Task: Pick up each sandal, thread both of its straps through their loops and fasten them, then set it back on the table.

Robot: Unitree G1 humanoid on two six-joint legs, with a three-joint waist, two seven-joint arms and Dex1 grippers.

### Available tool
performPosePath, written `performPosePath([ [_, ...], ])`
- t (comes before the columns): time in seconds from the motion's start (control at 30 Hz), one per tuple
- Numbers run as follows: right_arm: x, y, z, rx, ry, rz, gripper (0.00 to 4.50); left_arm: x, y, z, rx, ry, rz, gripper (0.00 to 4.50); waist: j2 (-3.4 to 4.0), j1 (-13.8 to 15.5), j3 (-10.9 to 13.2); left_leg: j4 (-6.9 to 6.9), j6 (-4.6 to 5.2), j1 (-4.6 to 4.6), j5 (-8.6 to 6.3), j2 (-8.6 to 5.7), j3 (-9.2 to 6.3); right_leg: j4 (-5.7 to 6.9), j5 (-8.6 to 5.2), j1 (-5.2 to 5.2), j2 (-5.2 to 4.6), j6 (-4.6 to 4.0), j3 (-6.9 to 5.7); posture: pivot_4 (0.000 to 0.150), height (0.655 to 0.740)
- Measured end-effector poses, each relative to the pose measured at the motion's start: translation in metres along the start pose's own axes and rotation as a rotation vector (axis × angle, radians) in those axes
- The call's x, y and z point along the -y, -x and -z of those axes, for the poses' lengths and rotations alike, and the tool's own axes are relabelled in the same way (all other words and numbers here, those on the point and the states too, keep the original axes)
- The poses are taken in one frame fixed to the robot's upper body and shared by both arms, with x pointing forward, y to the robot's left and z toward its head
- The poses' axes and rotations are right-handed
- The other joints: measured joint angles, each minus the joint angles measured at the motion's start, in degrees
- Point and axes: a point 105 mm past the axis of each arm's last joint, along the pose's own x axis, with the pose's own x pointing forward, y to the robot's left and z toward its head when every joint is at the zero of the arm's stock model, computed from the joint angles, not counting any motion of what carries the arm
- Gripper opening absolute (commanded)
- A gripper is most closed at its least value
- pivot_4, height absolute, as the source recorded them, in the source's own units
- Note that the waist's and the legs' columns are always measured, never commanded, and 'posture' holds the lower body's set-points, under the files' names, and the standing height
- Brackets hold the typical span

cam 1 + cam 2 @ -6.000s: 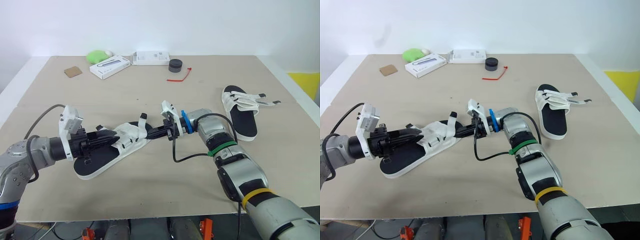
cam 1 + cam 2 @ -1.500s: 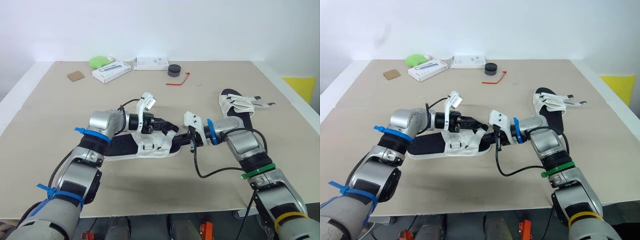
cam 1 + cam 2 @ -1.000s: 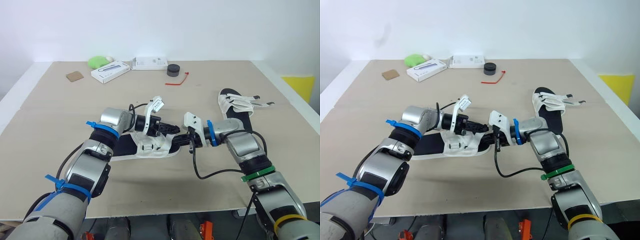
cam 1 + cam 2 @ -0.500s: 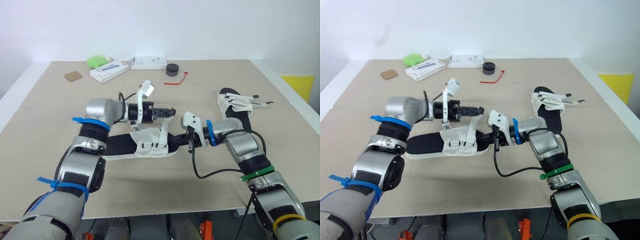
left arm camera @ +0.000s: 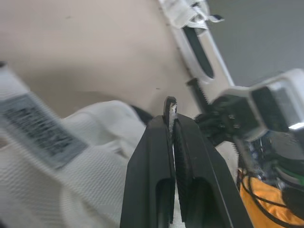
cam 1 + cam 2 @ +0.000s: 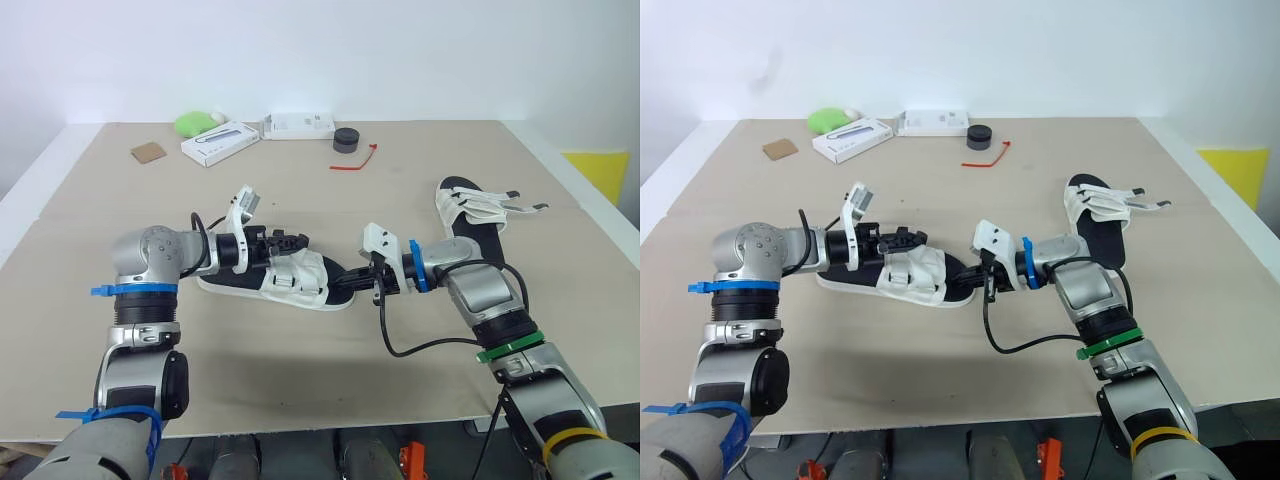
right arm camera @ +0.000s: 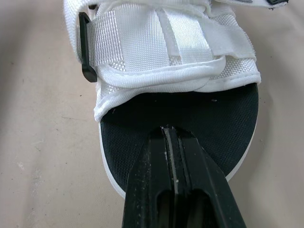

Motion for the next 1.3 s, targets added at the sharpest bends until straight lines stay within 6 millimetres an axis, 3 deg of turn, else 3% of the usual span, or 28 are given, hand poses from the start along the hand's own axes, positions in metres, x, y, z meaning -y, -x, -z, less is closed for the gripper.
performPosePath([
  [0.23,0.000,0.001,0.001,-0.001,-0.002,0.003,0.00,-0.006,-0.007,-0.001,0.015,0.028,0.015,0.03,-0.02,0.1,0.0,0.01,0.00,0.00,0.00,-0.01,0.00,0.00,0.00,0.01,0.00,0.00,0.00,0.150,0.7400],
  [0.33,0.000,0.003,0.002,-0.002,-0.002,0.008,0.00,0.008,-0.012,-0.017,0.068,0.032,0.107,0.03,-0.03,0.4,0.0,0.01,-0.01,-0.02,0.00,-0.02,0.00,-0.01,0.00,-0.01,-0.02,0.00,-0.01,0.150,0.7400],
  [0.4,-0.001,0.003,0.002,0.001,0.001,0.007,0.00,0.030,-0.017,-0.029,0.103,0.023,0.226,0.03,-0.02,0.3,0.0,0.00,-0.06,-0.03,-0.04,-0.02,0.00,-0.03,-0.03,-0.01,-0.03,-0.01,-0.01,0.150,0.7400],
  [0.57,-0.002,0.003,0.001,0.005,-0.001,0.010,0.00,0.032,-0.020,-0.026,0.096,0.037,0.263,0.03,-0.03,0.3,0.0,-0.05,-0.08,-0.05,-0.05,-0.02,0.00,-0.03,-0.07,-0.05,-0.02,0.01,0.00,0.150,0.7400],
  [0.83,-0.003,0.004,0.002,0.006,-0.008,0.015,0.00,-0.013,-0.017,-0.014,0.101,0.117,0.107,0.03,-0.03,0.4,0.0,-0.05,-0.09,-0.05,-0.05,-0.03,0.00,-0.03,-0.10,-0.04,-0.03,0.01,0.00,0.150,0.7400],
  [1.17,-0.004,0.004,0.006,-0.005,-0.026,0.027,0.00,-0.028,-0.035,-0.004,0.069,0.075,0.021,0.03,0.13,0.5,-0.4,-0.02,-0.15,0.08,-0.10,-0.10,0.00,-0.06,-0.15,0.17,-0.11,0.04,-0.01,0.150,0.7400],
  [1.3,-0.004,0.005,0.007,-0.009,-0.030,0.029,0.00,-0.027,-0.037,-0.003,0.066,0.058,0.028,1.28,0.11,0.5,-0.6,-0.02,-0.20,0.09,-0.13,-0.11,-0.01,-0.06,-0.17,0.18,-0.12,0.07,-0.01,0.150,0.7400],
])
